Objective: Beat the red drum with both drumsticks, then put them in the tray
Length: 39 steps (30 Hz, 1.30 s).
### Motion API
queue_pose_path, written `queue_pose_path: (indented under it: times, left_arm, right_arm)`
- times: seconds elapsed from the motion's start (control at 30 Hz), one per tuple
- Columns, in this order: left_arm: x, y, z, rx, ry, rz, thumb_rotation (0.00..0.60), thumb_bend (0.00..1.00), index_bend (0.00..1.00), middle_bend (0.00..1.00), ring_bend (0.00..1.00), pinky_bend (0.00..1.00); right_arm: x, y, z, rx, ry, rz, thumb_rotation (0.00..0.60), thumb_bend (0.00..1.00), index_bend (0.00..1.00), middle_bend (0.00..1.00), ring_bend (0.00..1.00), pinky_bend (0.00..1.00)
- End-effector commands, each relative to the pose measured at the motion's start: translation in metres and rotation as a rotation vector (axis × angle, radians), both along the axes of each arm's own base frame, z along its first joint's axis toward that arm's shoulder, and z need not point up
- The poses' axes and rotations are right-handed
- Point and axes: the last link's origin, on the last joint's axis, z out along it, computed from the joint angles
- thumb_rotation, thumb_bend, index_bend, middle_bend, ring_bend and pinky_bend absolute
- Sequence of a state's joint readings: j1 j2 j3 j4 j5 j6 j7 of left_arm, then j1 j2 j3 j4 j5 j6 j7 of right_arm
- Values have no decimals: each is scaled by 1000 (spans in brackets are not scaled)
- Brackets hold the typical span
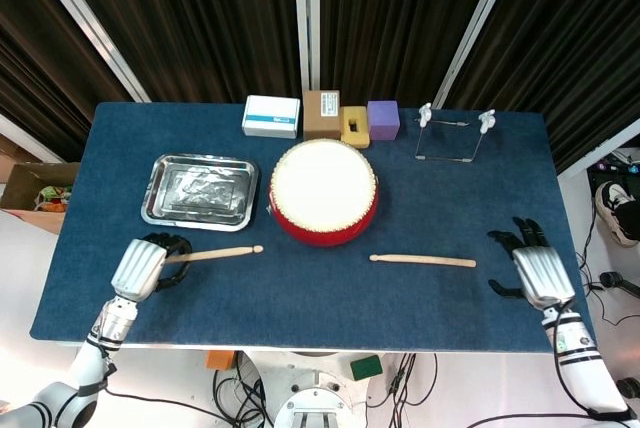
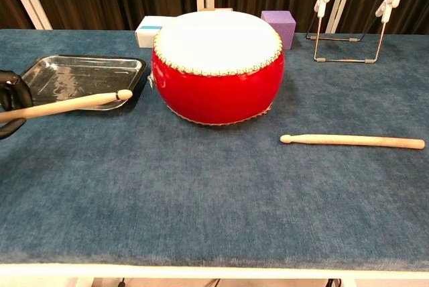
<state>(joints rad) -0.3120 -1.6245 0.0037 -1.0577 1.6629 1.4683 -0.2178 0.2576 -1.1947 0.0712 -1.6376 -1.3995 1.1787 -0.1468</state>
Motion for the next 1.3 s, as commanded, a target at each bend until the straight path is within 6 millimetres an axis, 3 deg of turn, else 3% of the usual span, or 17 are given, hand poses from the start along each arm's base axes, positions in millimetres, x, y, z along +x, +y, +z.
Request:
queue_pose_path:
  times: [0.03,0.2,0.43,0.93,1.3]
  left_arm:
    - [9,1,-1,-8,-6,-39,600,556,667,636,518,565]
    - [13,0,1,-15,-9,-55,600,555,668,636,516,563]
    - [10,-3,2,-22,-11,-42,600,556,673,632,514,561]
    - [6,-4,3,-17,-24,-38,600,557,675,629,513,559]
    - [4,-4,3,-17,-29,-34,600,557,675,628,513,559]
  right_arm:
    - [10,-21,-33,36,23,9,600,176,309,352,54,102]
    - [17,-30,-66,18,95,16,600,176,354,395,96,142]
    - [14,-28,-93,11,150,19,600,223,444,458,162,180]
    - [16,-30,-103,29,201,30,600,319,492,506,195,183]
    - [17,-32,-106,41,198,25,600,327,529,531,221,183]
